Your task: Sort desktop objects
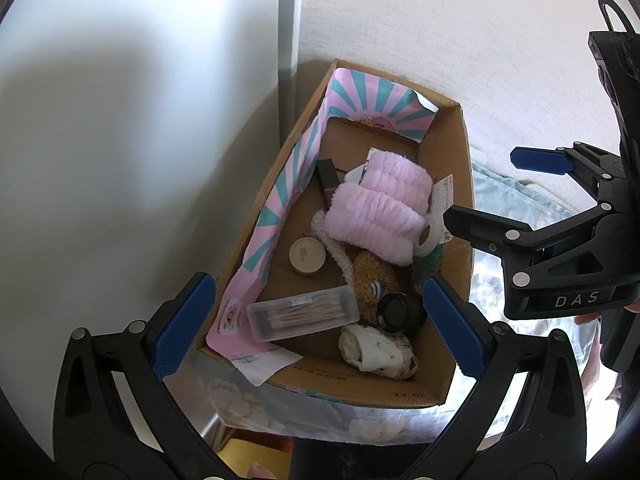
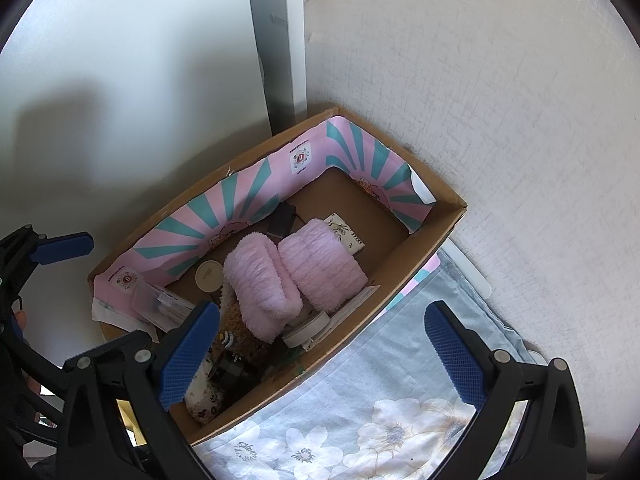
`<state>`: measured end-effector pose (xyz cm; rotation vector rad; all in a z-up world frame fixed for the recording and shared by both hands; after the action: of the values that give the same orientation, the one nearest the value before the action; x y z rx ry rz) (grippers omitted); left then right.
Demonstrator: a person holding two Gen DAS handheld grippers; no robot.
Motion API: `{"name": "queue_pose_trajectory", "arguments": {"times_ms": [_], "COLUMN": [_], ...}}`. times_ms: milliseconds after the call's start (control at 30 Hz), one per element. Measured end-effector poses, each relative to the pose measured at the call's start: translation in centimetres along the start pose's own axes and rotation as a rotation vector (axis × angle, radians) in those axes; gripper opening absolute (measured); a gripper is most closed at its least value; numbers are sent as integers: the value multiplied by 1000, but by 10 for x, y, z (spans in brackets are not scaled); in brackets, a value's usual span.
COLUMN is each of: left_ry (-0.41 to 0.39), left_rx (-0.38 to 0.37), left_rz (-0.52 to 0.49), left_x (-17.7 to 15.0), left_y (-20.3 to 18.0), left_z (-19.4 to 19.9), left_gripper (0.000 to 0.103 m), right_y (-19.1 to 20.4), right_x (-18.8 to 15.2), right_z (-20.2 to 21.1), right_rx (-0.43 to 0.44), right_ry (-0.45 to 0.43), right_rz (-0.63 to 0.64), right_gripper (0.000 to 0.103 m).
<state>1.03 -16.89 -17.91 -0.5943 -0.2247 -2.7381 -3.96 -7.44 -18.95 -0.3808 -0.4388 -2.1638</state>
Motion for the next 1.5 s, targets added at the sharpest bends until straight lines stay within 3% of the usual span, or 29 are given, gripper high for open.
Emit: {"name": "queue_pose_trajectory", "arguments": {"times_ms": [1267,1400,1500], "left_ry": [-4,-39,-94], "left_rx": [9,7,21], "left_rz": [-3,3,-20], "left_x": [1,8,22], "left_y": [0,-7,-18], "left_z": [5,19,41], "left_gripper": [103,103,103], "right_y": [-4,-13,-37], "right_x": [-4,-10,-24], "right_z": [13,39,78], "right_rx": [-15,-51,-137], "right_ry": [-16,-76,-152], "right_rz": [5,-100,-259], "right_gripper": [102,102,102]}}
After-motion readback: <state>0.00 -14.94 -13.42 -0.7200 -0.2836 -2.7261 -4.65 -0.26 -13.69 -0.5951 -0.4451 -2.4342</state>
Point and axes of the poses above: each gripper's, at about its wrist camera, not at the fingertips, and z roughly against the way its jaws point, y to its left, x to its top, the point moved 5 cm from there along -z, roughly the way its jaws point, and after that the axes turned 12 degrees about x, right-handed, at the moved point
